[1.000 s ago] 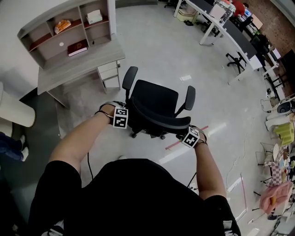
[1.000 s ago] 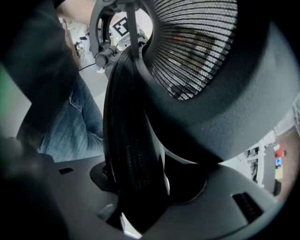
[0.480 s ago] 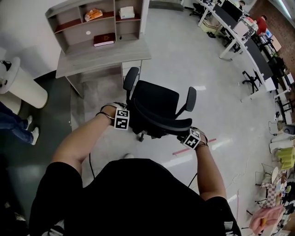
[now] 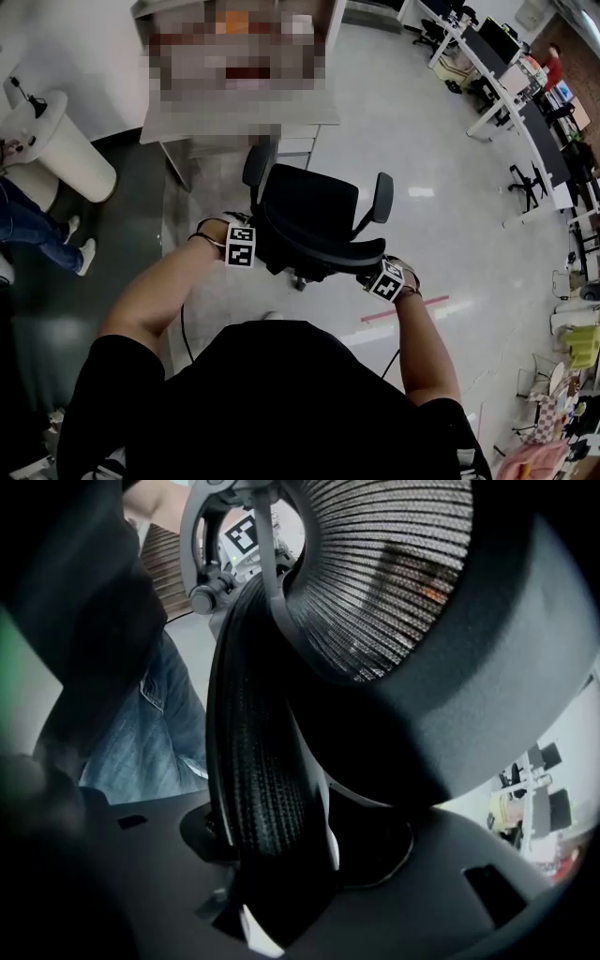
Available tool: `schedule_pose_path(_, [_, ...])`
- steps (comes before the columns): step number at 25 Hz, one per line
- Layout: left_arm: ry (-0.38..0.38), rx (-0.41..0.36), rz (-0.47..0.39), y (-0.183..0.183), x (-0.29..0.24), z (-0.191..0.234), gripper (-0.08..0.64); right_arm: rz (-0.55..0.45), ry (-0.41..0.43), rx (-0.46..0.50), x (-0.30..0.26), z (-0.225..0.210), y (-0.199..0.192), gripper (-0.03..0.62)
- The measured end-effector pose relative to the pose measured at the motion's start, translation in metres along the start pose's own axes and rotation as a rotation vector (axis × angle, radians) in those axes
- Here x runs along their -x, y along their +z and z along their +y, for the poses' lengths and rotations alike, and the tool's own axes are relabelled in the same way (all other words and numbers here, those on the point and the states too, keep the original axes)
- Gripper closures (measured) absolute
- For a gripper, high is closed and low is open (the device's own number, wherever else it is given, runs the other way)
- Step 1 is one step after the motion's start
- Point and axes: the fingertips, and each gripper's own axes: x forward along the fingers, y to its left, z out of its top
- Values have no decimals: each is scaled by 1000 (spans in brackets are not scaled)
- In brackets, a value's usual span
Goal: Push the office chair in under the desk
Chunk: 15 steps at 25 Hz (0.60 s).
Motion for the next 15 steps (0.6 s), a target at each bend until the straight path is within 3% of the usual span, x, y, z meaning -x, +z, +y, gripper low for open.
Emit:
schedule_pose_path(7, [18,75,20,-44,18,-37,325,-18,25,75,-6,21,42,365])
schedule_pose_path(15, [33,201,47,-62,34,-86,327,-37,52,195,-8,32,65,367])
